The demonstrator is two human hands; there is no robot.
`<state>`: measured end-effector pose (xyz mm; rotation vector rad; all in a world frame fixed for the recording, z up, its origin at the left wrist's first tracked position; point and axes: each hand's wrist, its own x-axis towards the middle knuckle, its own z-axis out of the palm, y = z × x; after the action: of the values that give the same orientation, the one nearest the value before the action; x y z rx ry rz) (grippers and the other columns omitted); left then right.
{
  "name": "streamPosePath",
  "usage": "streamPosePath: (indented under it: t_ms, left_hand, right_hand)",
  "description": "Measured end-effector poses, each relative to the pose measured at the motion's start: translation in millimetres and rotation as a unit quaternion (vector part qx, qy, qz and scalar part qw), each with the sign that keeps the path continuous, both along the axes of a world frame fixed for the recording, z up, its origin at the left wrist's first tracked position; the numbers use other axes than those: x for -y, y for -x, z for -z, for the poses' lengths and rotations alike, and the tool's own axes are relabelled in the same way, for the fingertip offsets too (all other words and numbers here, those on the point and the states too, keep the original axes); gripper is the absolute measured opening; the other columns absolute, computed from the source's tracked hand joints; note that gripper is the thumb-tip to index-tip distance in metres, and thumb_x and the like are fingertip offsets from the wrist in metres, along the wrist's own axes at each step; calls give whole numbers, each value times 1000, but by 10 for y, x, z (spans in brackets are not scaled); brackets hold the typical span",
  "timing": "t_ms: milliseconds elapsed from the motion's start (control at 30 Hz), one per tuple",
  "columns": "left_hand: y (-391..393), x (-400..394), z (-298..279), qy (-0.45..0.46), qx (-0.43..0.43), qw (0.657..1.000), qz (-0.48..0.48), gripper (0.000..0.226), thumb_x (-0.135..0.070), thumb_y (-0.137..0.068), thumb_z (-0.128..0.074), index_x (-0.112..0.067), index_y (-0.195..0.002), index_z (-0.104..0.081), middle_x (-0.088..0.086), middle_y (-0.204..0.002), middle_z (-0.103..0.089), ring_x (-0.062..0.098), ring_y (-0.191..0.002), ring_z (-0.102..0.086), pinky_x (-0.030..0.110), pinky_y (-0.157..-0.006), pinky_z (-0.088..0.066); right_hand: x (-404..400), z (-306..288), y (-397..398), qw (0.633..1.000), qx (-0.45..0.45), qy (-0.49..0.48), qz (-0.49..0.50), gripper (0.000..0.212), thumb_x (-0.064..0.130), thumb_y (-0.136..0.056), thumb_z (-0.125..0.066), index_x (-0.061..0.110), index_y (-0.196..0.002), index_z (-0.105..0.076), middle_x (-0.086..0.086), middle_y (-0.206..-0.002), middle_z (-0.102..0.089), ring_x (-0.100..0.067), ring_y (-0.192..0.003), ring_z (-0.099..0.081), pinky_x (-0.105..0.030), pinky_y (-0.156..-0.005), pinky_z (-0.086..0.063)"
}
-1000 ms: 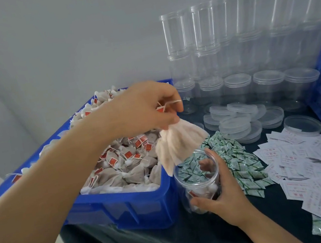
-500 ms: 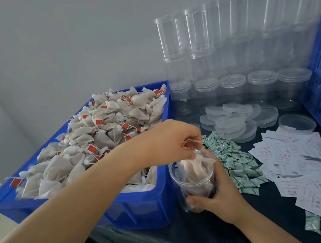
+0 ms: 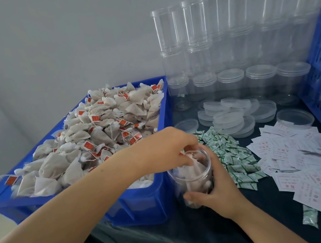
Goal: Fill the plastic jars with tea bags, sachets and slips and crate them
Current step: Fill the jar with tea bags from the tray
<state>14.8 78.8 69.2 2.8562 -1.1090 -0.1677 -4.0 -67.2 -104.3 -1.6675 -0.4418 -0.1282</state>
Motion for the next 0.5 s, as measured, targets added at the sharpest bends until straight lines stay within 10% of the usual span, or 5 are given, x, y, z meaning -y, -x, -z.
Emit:
streamPosePath:
  t_ms: [500]
  left_hand:
    - [-4,5,-37,143,-53,988,-15,12,-32,-92,-58,-21,-93,-63,-17,-76,-62,-9,-65,-60,8,-60,-48]
  right_hand:
    - [-6,-32,35,999,12,-29,-2,108,36,-51,-89,43,-144,-35,8,-136,-54,-2,-124,-56,-17,-96,-48]
